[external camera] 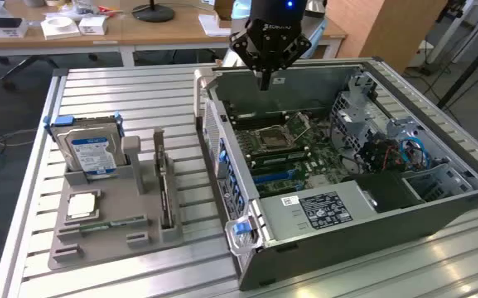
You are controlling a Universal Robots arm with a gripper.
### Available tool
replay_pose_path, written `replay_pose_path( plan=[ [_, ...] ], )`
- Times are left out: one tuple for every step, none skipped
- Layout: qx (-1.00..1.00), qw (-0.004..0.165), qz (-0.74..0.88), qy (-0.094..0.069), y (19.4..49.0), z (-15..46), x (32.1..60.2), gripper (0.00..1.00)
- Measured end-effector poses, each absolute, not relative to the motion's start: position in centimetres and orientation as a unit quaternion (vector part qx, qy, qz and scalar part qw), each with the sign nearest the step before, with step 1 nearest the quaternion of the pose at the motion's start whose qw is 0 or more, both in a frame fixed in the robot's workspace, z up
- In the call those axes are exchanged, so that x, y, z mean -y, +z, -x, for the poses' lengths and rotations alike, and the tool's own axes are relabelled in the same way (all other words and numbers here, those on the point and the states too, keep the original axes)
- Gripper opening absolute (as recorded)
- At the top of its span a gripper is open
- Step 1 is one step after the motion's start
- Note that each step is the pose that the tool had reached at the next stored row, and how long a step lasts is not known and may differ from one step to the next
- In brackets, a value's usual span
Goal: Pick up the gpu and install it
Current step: 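Reach for the gpu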
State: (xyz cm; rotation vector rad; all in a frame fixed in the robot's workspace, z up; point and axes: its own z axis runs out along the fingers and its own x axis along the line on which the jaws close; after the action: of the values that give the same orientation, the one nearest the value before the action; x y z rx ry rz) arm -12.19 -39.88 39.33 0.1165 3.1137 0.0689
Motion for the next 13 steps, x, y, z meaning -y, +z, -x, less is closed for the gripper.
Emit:
replay_pose_path(
  plan=[
    [-0.999, 0.012, -0.037, 0.022, 39.33, 12.19, 39.89, 0.1],
    [-0.999, 0.012, -0.037, 0.022, 39.33, 12.19, 39.89, 0.1],
    [-0.999, 0.012, -0.037, 0.022, 39.33, 12.19, 39.89, 0.1],
    [-0.999, 0.012, -0.037, 0.022, 39.33, 12.19, 39.89, 0.1],
    [-0.999, 0.012, -0.037, 0.022, 39.33, 12.19, 39.89, 0.1],
    [-0.999, 0.012, -0.037, 0.022, 39.33, 12.19, 39.89, 0.1],
    [-0.999, 0.012, -0.037, 0.022, 39.33, 12.19, 39.89, 0.1],
    [-0.999, 0.012, -0.037, 0.022, 39.33, 12.19, 39.89, 0.1],
    [-0.999, 0.012, -0.037, 0.022, 39.33, 12.19, 39.89, 0.1],
    [-0.999, 0.012, -0.037, 0.022, 39.33, 12.19, 39.89, 0.1],
    [-0.999, 0.013, -0.037, 0.022, 39.32, 12.2, 39.88, 0.1],
    [-0.999, 0.013, -0.037, 0.022, 39.32, 12.24, 39.88, 0.1],
    [-0.999, 0.013, -0.037, 0.022, 39.32, 12.31, 39.89, 0.1]
  ],
)
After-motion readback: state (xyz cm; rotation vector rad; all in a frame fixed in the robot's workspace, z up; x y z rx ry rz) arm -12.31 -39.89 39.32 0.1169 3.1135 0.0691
